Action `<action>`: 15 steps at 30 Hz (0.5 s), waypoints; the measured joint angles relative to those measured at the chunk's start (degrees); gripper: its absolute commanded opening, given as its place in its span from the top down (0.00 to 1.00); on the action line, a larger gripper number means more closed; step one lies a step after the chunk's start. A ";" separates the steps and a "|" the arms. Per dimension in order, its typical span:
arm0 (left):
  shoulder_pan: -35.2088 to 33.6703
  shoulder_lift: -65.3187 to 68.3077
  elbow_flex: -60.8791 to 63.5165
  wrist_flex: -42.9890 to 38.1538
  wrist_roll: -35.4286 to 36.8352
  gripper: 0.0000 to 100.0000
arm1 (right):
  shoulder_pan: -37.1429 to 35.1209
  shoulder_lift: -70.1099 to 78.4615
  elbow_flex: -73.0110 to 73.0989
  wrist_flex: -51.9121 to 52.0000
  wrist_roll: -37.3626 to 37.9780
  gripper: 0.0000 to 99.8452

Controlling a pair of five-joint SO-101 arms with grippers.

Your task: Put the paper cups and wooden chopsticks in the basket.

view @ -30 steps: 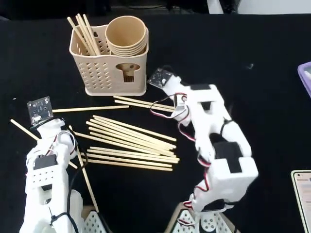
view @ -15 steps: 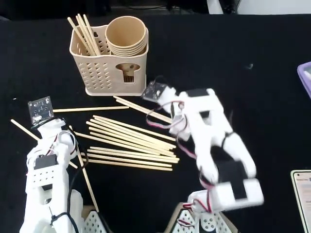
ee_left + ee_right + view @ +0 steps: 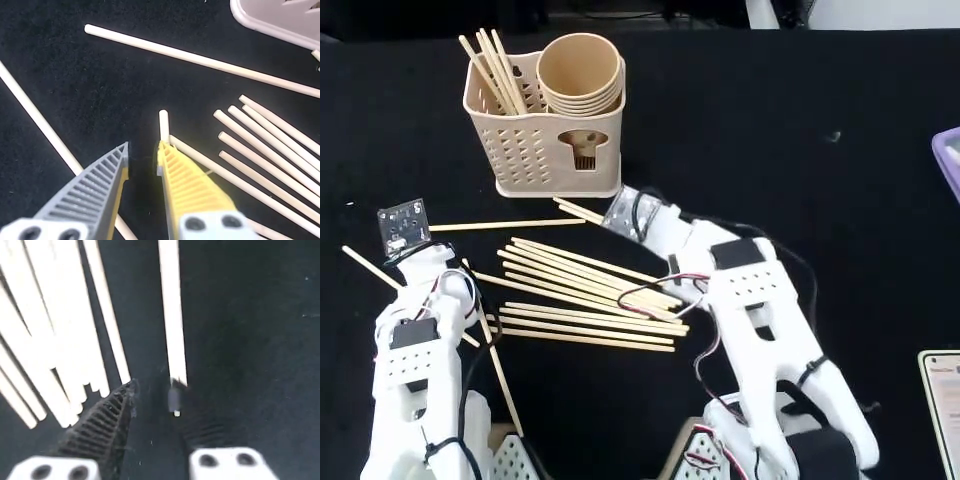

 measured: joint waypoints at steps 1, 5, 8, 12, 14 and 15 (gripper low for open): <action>0.00 0.00 0.00 0.00 0.00 0.90 | 0.00 1.85 -0.53 -0.79 -0.35 0.81; 0.00 0.00 0.00 0.00 0.00 0.90 | 0.09 12.04 -6.86 -2.02 -0.79 0.82; 0.00 0.00 0.00 0.00 0.00 0.90 | 0.09 20.66 -12.57 -2.20 -0.97 0.82; 0.00 0.00 0.00 0.00 0.00 0.90 | 0.09 27.60 -17.32 -2.37 -0.97 0.82; 0.00 0.00 0.00 0.00 0.00 0.90 | 0.09 29.27 -17.76 -2.37 -0.97 0.84; 0.00 0.00 0.00 0.00 0.00 0.90 | 0.09 29.63 -17.76 -2.37 -0.97 0.87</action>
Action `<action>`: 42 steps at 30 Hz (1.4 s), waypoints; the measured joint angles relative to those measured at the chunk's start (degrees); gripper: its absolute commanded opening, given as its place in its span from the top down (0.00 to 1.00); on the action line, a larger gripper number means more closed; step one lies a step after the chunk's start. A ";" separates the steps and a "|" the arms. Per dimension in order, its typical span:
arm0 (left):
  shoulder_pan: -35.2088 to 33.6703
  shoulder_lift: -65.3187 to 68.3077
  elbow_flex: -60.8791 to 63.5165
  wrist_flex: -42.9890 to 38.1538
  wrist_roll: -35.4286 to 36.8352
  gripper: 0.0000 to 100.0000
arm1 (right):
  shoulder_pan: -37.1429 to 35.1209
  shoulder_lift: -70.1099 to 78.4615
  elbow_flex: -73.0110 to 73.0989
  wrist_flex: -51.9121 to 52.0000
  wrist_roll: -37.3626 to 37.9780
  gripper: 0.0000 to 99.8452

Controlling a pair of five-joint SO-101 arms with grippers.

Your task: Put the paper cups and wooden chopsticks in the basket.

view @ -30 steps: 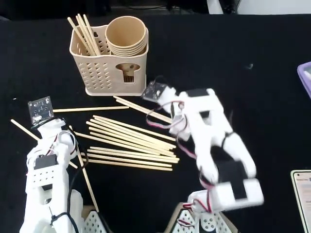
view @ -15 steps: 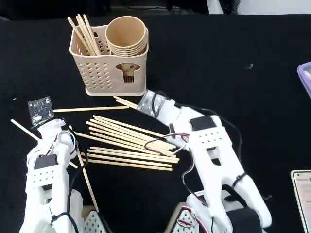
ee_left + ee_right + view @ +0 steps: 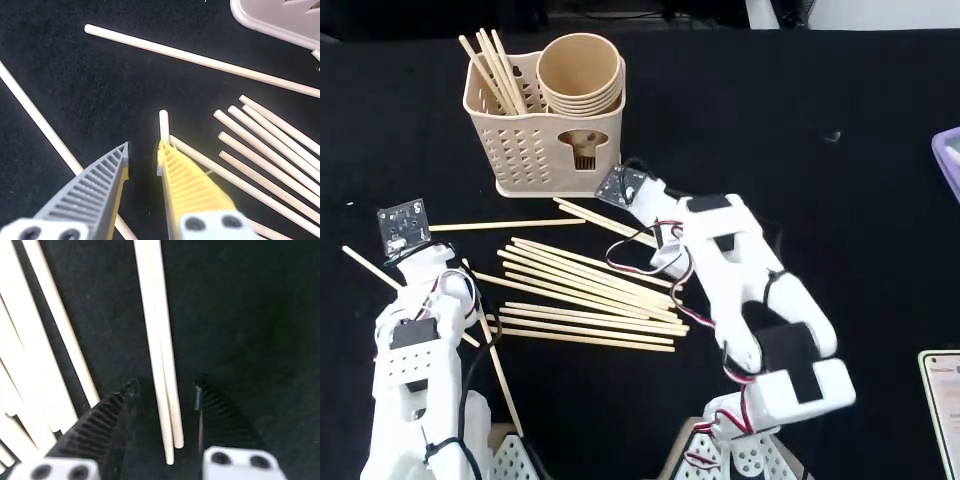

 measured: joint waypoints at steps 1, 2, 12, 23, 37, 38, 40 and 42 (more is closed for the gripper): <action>0.00 0.00 0.00 0.00 0.00 0.90 | 0.00 0.18 0.00 0.00 0.00 0.91; 0.00 0.00 0.00 0.00 0.00 0.90 | 0.00 0.35 0.00 0.00 0.00 0.96; 0.00 0.00 0.00 0.00 0.00 0.90 | -0.35 -5.98 4.66 0.00 0.00 0.99; 0.00 0.00 0.00 0.00 0.00 0.90 | -6.42 -20.04 8.35 4.40 -2.64 0.83; 0.00 0.00 0.00 0.00 0.00 0.90 | -6.24 1.05 2.02 -2.11 -4.48 0.87; 0.00 0.00 0.00 0.00 0.00 0.90 | -6.24 1.23 2.02 -2.11 -4.48 0.91; 0.00 0.00 0.00 0.00 0.00 0.90 | -6.15 1.32 1.93 -2.46 -4.48 1.00; 0.00 0.00 0.00 0.00 0.00 0.90 | -6.07 1.32 1.85 -2.55 -3.69 0.98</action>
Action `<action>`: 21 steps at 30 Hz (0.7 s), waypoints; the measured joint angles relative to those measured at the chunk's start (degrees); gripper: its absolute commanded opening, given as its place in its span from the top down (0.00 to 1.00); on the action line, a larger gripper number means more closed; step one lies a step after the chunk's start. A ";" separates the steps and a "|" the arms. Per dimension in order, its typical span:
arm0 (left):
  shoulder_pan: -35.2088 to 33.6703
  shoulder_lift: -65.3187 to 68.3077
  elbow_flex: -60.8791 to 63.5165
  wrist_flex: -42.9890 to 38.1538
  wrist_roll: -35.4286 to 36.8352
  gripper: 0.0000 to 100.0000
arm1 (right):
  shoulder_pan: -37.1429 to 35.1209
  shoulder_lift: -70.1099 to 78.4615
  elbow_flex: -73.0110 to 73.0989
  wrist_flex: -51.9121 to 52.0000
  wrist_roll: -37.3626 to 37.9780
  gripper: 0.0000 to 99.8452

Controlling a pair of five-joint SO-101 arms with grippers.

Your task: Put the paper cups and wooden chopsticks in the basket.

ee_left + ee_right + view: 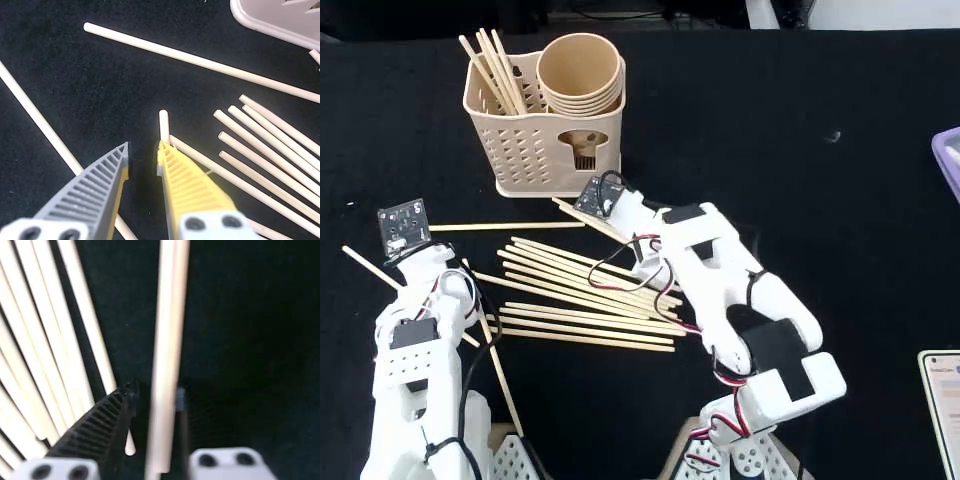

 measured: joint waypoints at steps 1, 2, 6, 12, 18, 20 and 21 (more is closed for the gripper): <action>0.00 0.00 0.00 0.00 0.00 0.90 | 0.00 0.00 0.00 0.00 0.26 0.99; 0.00 0.00 0.00 0.00 0.00 0.90 | 0.00 0.00 0.00 0.00 0.35 0.99; 0.00 0.00 0.00 0.00 0.00 0.90 | 0.00 0.00 0.00 0.00 0.53 0.99; 0.00 0.00 0.00 0.00 0.00 0.90 | -0.44 -4.48 0.26 2.99 0.62 0.99; 0.00 0.00 0.00 0.00 0.00 0.90 | -0.88 -16.88 2.81 7.74 0.26 0.99; 0.00 0.00 0.00 0.00 0.00 0.90 | -0.88 -21.10 5.19 8.00 0.00 0.99; 0.00 0.00 0.00 0.00 0.00 0.90 | -1.32 -22.95 6.24 8.00 -0.09 0.99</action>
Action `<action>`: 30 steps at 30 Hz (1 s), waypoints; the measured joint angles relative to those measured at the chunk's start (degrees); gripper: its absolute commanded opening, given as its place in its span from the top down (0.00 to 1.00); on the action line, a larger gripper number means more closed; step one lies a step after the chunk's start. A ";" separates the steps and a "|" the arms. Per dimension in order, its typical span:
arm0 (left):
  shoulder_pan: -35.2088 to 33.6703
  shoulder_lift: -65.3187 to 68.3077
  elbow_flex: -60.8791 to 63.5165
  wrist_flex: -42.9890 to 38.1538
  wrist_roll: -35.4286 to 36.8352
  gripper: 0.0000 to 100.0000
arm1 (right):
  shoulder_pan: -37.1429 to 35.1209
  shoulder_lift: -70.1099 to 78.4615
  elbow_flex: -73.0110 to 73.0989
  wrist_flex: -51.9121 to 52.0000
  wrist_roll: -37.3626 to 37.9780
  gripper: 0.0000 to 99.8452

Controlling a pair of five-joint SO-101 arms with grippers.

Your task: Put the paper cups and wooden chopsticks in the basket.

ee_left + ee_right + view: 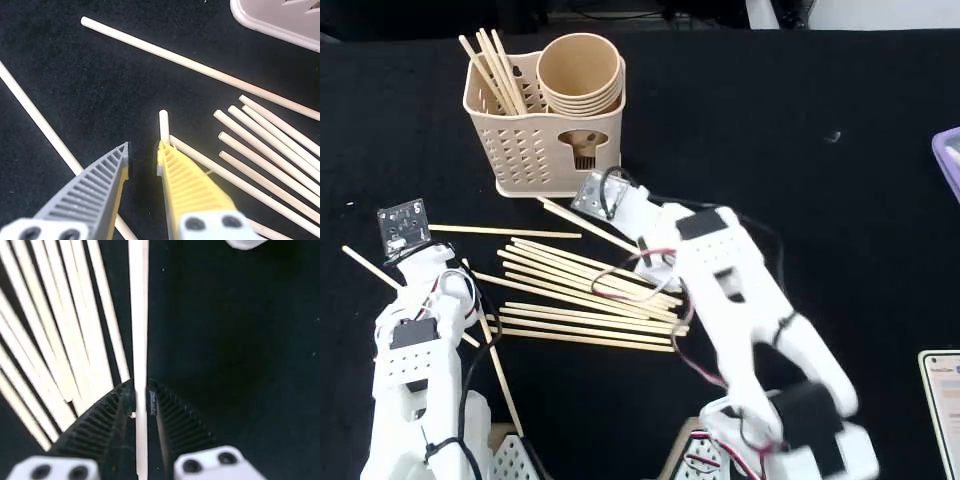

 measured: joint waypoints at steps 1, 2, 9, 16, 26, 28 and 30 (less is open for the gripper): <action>0.00 0.00 0.00 0.00 0.00 0.90 | -0.62 -2.02 1.32 0.09 0.00 0.99; 0.00 0.00 0.00 0.00 0.00 0.90 | -1.32 -4.13 2.64 0.62 0.00 0.99; 0.00 0.00 0.00 0.00 0.00 0.90 | -10.37 -20.31 3.78 9.58 -4.84 0.99; 0.00 0.00 0.00 0.00 0.00 0.90 | -13.54 -31.38 -7.38 5.71 -19.16 0.99; 0.00 0.00 0.00 0.00 0.00 0.90 | -14.07 -22.95 -11.08 -34.90 -39.47 0.99; 0.00 0.00 0.00 0.00 0.00 0.90 | -15.03 -18.90 -13.36 -42.99 -40.97 0.99; 0.00 0.00 0.00 0.00 0.00 0.90 | -15.91 -14.07 -16.70 -49.05 -41.23 0.99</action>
